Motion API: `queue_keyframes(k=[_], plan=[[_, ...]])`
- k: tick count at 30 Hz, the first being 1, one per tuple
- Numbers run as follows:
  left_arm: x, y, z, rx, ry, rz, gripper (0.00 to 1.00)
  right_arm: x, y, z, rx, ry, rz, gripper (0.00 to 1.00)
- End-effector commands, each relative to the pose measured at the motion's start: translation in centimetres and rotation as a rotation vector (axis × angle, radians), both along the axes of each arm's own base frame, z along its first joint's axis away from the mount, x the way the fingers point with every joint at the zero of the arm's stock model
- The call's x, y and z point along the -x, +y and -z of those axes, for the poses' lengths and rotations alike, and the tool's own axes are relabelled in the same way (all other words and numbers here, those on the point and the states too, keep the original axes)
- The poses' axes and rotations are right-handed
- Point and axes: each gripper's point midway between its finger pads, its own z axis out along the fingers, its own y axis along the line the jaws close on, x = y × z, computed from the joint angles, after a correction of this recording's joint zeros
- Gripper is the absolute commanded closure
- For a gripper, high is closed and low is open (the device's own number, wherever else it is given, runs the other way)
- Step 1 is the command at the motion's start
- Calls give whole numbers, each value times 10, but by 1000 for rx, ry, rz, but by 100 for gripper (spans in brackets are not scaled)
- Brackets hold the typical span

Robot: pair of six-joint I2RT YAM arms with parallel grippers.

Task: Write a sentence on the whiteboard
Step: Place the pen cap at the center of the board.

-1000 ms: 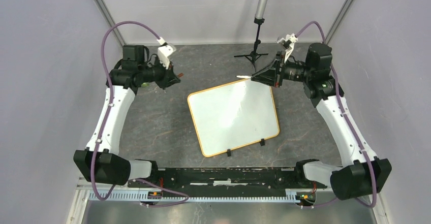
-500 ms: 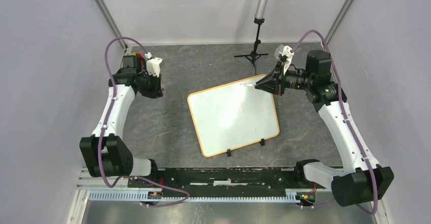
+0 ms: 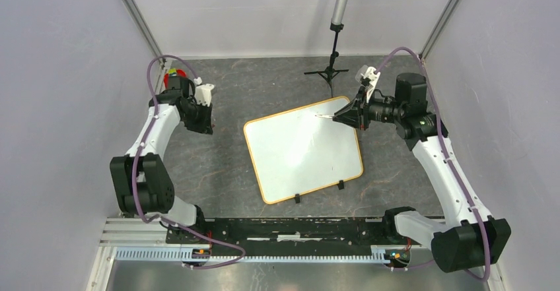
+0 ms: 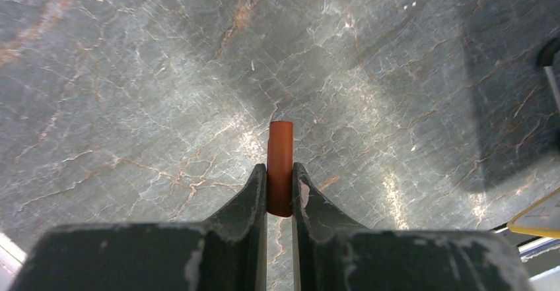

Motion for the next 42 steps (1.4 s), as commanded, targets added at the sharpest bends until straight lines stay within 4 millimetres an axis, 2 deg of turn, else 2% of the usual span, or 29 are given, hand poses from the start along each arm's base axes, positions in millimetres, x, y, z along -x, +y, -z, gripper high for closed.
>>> queue_keyframes(k=[1, 8, 14, 19, 28, 30, 33, 35, 38, 42], plan=[[5, 7, 23, -37, 61, 65, 94, 9, -5, -18, 2, -59, 17, 100], [4, 10, 52, -57, 121, 123, 91, 9, -8, -14, 35, -46, 31, 100], [19, 14, 73, -80, 176, 160, 83, 8, -6, -13, 43, -45, 29, 100], [32, 15, 91, -89, 222, 202, 76, 8, -6, 0, 78, -35, 37, 100], [40, 12, 102, -70, 268, 224, 67, 11, 7, 15, 120, -42, -20, 100], [44, 11, 101, -64, 273, 236, 61, 11, 13, 16, 125, -46, -44, 100], [44, 8, 91, -44, 256, 243, 53, 10, 20, 12, 125, -63, -67, 100], [37, 4, 75, -27, 218, 235, 50, 9, 24, 9, 122, -76, -81, 100], [27, -10, 37, 41, 138, 243, 41, 5, 33, 4, 117, -100, -108, 100], [17, -34, -26, 162, -9, 276, 31, 3, 48, 7, 133, -114, -155, 100]])
